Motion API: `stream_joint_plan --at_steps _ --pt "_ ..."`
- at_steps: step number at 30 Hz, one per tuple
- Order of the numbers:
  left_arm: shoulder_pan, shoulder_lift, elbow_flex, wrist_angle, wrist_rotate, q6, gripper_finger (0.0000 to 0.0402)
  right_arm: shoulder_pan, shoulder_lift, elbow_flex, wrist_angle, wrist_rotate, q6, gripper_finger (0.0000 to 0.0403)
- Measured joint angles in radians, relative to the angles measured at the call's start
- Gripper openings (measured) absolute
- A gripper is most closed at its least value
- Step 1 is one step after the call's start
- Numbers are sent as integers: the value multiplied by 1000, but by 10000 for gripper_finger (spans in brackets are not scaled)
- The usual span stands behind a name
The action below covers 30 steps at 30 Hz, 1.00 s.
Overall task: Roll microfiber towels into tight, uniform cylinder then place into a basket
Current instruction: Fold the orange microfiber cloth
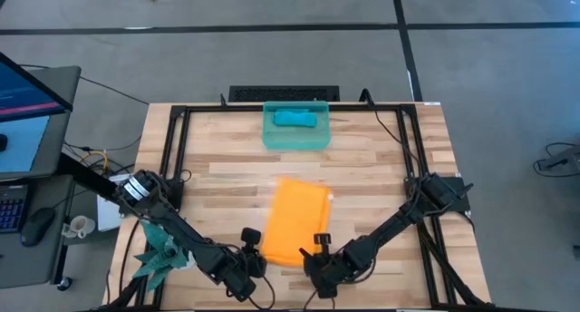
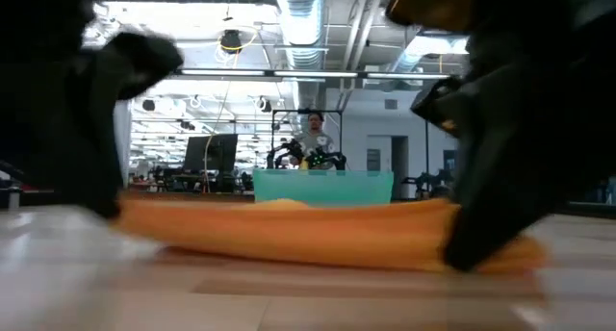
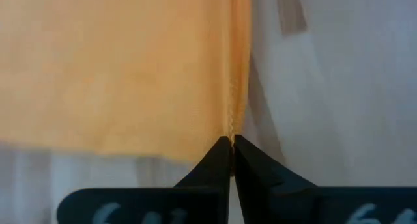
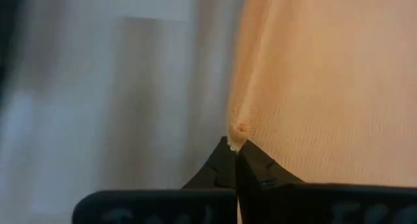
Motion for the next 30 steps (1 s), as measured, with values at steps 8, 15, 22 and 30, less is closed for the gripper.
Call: stream_joint_plan --at_steps 8,15,22,30 --pt "-50 -17 139 -187 -7 -73 1 41 0 94 -15 5 -3 12" --pt "-96 -19 275 -337 -20 -158 0 71 -2 206 -36 6 -4 13" --pt "-110 -19 392 -479 -44 -302 0 86 -4 326 -137 13 2 5" --pt "-29 -21 379 -541 -145 -340 0 51 -5 334 -405 137 175 11"
